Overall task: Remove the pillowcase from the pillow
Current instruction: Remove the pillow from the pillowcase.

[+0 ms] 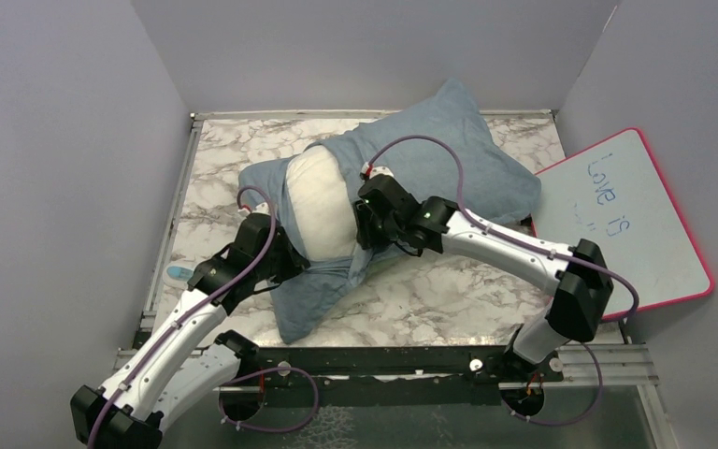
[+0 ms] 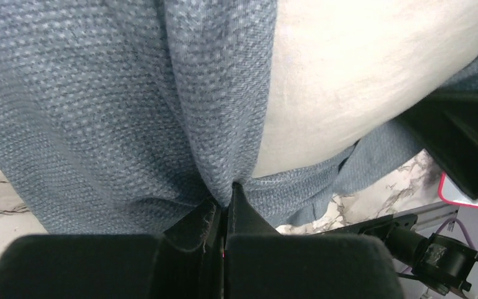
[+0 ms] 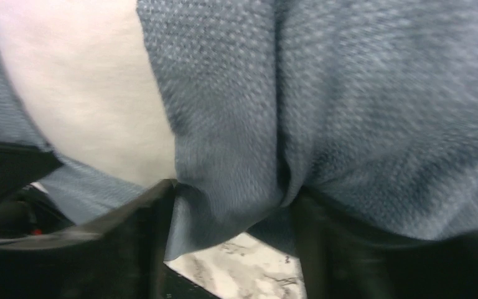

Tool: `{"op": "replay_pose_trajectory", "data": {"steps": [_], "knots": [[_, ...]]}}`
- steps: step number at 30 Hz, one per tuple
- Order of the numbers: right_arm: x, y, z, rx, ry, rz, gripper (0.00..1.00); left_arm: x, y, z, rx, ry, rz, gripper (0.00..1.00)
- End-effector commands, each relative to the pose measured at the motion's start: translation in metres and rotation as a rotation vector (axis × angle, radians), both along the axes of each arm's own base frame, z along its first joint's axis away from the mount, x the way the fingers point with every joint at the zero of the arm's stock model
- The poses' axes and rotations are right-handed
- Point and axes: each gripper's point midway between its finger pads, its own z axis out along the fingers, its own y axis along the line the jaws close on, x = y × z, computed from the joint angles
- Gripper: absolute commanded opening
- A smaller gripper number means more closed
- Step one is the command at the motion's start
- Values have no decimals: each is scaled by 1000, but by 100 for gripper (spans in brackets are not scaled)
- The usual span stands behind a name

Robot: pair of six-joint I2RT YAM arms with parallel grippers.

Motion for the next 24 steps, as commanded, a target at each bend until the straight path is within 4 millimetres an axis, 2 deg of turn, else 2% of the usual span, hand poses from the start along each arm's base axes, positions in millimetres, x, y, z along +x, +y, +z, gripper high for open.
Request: {"op": "replay_pose_trajectory", "data": {"steps": [1,4,7,9,11,15,18,21,24], "knots": [[33,-13,17,-44,-121,-148,21,-24,3,-16,21,96,-53,0],[52,-57,10,-101,-137,-253,10,-28,14,-19,42,112,14,0],[67,-114,-8,-106,-60,-350,8,-36,36,-27,119,146,91,0],[68,-138,-17,-110,-34,-366,8,-41,50,-28,163,157,142,0],[61,-143,-23,-114,-15,-325,8,-42,55,-27,165,147,171,0],[36,-115,-30,6,86,-174,4,-38,39,-28,114,137,113,0],[20,-101,-38,87,144,-116,4,-29,23,-16,56,80,42,0],[11,-96,-44,107,185,-92,4,-16,19,6,26,-3,50,1],[8,-97,-45,96,198,-79,4,-3,20,29,12,-77,77,19]]}}
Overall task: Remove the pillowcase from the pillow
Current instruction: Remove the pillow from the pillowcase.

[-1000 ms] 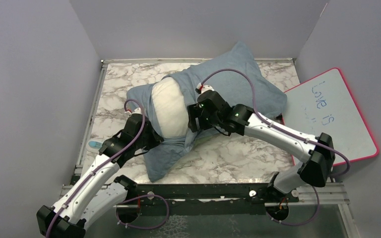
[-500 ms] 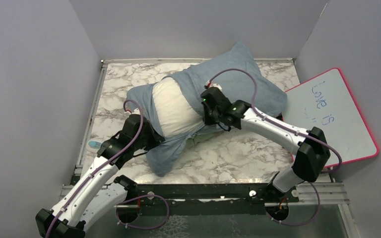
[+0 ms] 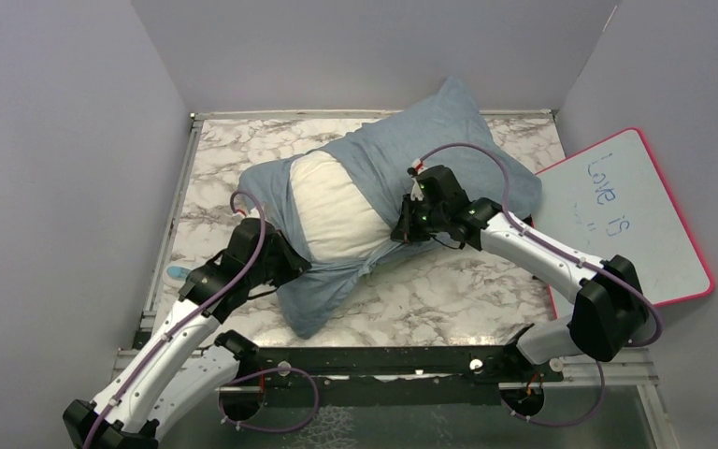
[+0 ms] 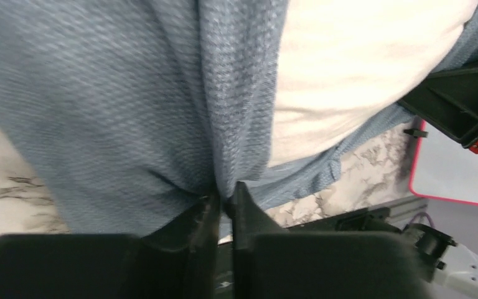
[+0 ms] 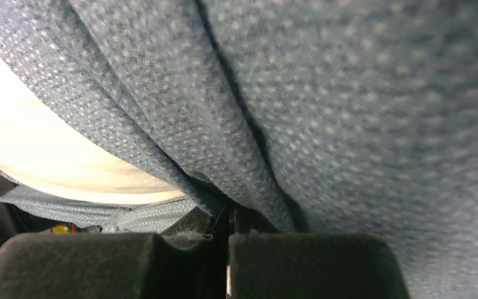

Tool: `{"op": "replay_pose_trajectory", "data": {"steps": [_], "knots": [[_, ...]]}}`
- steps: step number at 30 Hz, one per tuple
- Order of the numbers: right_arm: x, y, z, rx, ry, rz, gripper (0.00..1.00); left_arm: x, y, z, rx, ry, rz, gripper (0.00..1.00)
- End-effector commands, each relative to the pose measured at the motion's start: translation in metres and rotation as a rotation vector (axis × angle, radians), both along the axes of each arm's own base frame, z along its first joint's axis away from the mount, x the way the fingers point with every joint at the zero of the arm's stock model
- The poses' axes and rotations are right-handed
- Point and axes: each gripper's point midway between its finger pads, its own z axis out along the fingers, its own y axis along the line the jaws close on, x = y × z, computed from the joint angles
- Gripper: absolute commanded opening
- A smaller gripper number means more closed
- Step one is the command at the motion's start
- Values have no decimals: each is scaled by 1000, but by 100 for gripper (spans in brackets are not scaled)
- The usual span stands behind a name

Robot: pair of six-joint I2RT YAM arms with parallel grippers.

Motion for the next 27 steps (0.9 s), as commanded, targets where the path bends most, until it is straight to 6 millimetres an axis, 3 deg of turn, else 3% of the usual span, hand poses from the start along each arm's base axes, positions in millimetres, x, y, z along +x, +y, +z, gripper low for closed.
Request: {"op": "replay_pose_trajectory", "data": {"steps": [1,10,12,14,16,18,21,22,24,27], "knots": [[-7,-31,-20,-110,45,-3,4,10,22,19,89,-75,53,25],[-9,-22,-12,-70,48,34,5,30,-1,36,65,-99,-16,79],[-10,-19,-12,-57,52,42,5,29,-16,38,35,-117,-115,83],[-9,-15,-10,-40,51,49,5,27,-20,20,65,-66,-161,83],[-8,-13,-7,-32,46,54,5,22,-17,-5,110,20,-166,78],[-4,-16,-4,-49,32,39,5,16,-9,-24,142,85,-134,61],[9,-26,1,-95,-6,-32,5,6,6,-36,162,108,-64,17],[14,-30,2,-116,-24,-56,5,2,11,-38,168,114,-41,9],[25,-39,5,-165,-58,-104,5,-6,20,-40,178,122,-10,0],[40,-53,11,-247,-106,-168,5,-20,38,-45,221,153,39,0]]}}
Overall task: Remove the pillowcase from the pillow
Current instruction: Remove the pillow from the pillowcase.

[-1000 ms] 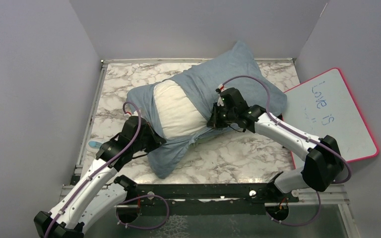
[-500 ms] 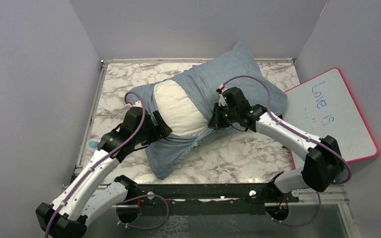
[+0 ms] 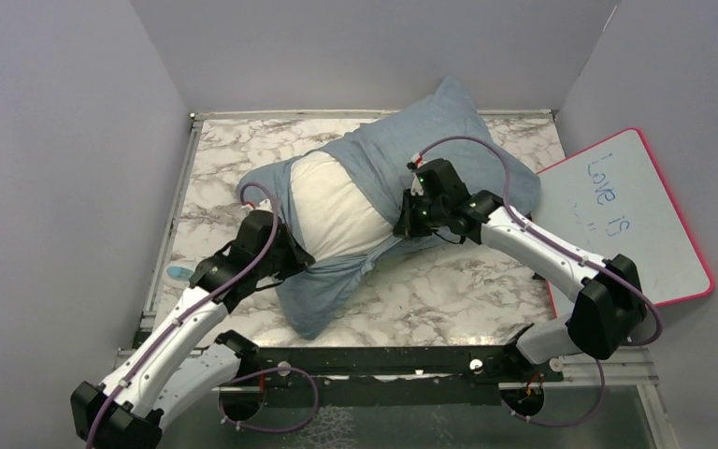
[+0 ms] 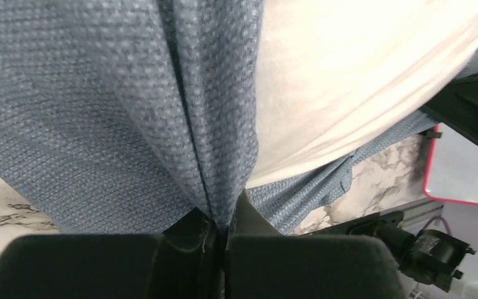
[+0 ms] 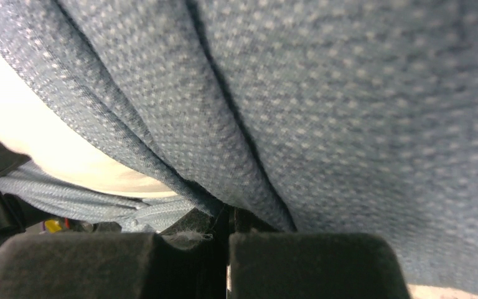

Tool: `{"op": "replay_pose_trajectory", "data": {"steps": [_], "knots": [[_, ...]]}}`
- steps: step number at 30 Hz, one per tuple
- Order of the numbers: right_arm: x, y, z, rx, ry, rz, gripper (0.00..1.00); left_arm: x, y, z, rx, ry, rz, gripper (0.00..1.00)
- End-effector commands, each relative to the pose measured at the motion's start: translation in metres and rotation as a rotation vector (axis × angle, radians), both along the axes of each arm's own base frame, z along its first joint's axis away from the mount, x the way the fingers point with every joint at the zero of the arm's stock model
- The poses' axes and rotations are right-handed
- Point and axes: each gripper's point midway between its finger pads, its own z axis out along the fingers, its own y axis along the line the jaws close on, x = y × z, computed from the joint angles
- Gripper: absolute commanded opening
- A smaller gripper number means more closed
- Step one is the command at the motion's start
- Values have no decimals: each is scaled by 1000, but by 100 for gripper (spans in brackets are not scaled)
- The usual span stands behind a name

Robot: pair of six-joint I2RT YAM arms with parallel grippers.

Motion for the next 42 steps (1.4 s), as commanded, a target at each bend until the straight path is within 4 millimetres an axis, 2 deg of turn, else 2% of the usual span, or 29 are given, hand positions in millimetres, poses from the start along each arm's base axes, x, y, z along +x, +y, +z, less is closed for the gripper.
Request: {"op": "replay_pose_trajectory", "data": {"steps": [1,4,8,11,14,17,23,26,29,32,35,36,38,40,42], "knots": [[39,-50,4,-231,-114,-190,5,-41,47,-35,164,146,103,0],[43,-57,7,-263,-128,-217,5,-55,57,-35,185,177,123,0],[36,-61,-2,-269,-110,-222,5,-66,55,-34,165,203,92,0],[23,-59,-11,-248,-80,-184,5,-69,43,-42,137,237,23,0],[8,-45,-6,-158,-64,-91,9,-63,19,-42,43,222,-48,0],[-3,-25,23,-32,-111,21,22,-52,3,-33,-35,164,-76,0],[-11,10,104,163,-223,198,50,-49,-7,-36,-75,155,-107,0],[-5,25,143,233,-288,254,62,-52,-7,-41,-64,164,-113,0],[12,38,162,241,-329,270,72,-53,-6,-45,-57,171,-104,0],[34,57,157,202,-326,282,73,-53,-6,-46,-52,168,-105,0],[53,82,136,105,-302,301,74,-54,-7,-45,-51,164,-114,0],[62,89,135,72,-316,294,74,-55,-7,-44,-52,163,-117,0],[77,100,114,-1,-301,282,73,-55,-7,-44,-53,158,-117,0],[95,96,92,-106,-275,223,62,-56,-7,-44,-55,153,-118,0],[115,74,75,-235,-271,69,47,-56,-6,-41,-55,146,-114,0]]}}
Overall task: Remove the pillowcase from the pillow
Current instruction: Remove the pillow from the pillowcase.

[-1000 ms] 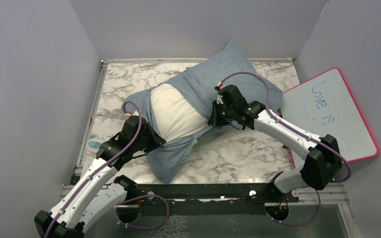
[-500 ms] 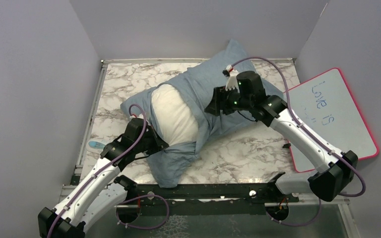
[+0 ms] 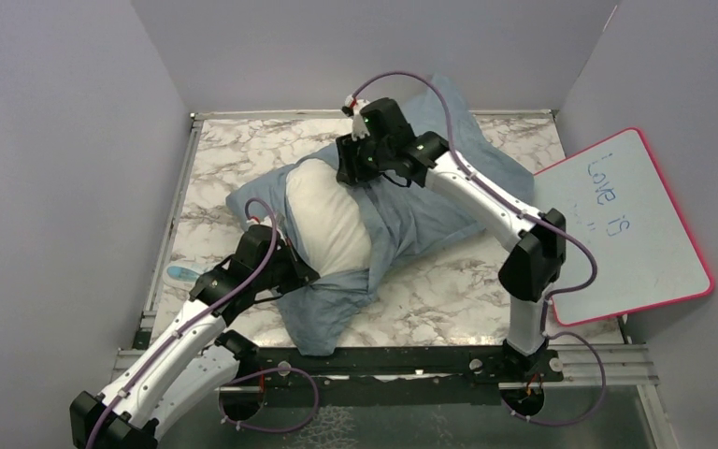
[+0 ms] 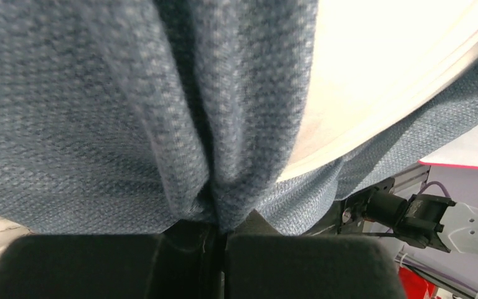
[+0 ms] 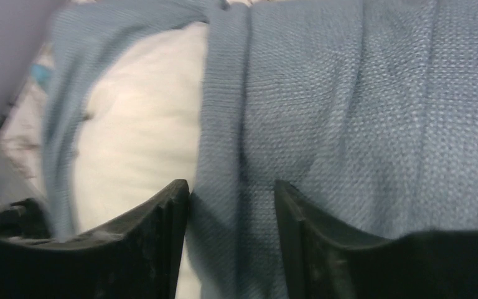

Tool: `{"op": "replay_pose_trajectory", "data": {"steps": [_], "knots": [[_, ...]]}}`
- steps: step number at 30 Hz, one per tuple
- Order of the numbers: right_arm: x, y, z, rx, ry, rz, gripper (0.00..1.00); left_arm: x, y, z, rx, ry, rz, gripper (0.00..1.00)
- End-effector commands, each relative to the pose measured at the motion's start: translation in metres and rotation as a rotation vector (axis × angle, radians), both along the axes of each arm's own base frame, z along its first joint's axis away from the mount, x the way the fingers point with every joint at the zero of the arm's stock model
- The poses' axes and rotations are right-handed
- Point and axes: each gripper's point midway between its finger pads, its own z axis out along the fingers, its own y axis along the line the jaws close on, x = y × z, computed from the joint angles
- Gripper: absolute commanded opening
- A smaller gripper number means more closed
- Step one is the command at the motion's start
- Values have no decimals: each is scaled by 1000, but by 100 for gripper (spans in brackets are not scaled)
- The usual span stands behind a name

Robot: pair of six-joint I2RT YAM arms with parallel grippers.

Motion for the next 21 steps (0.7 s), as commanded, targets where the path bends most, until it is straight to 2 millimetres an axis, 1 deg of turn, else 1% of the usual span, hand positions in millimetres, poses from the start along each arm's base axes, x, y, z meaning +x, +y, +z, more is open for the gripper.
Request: {"op": "replay_pose_trajectory", "data": {"steps": [1,2,3,4,5,7,9,11,13,15,16,18,19,21], "knots": [[27,-48,-47,-270,-5,-273,36,-26,8,-20,52,93,-39,5],[27,-53,-49,-276,-29,-283,28,-25,9,-14,49,84,-33,13],[25,-56,-49,-259,-53,-278,23,-24,9,-8,45,70,-26,22],[18,-58,-41,-223,-75,-261,16,-21,11,-2,47,52,-9,33],[11,-56,-38,-187,-87,-232,13,-18,14,6,50,30,7,41],[-7,-53,-44,-141,-75,-162,10,-10,18,23,63,-20,29,53],[-22,-54,-55,-125,-37,-123,6,1,20,45,91,-79,28,58],[-34,-57,-70,-131,12,-109,6,13,17,70,119,-145,0,66],[-45,-60,-86,-136,69,-106,6,26,13,92,143,-196,-30,70],[-59,-60,-97,-115,125,-91,6,39,8,110,167,-239,-52,74],[-64,-60,-102,-102,141,-87,6,49,11,117,199,-261,-33,76],[-71,-60,-109,-77,165,-90,6,64,19,124,265,-280,9,79],[-74,-61,-110,-67,170,-93,6,70,25,124,310,-280,35,80],[-76,-62,-110,-56,178,-100,6,79,35,115,407,-244,58,80]]}}
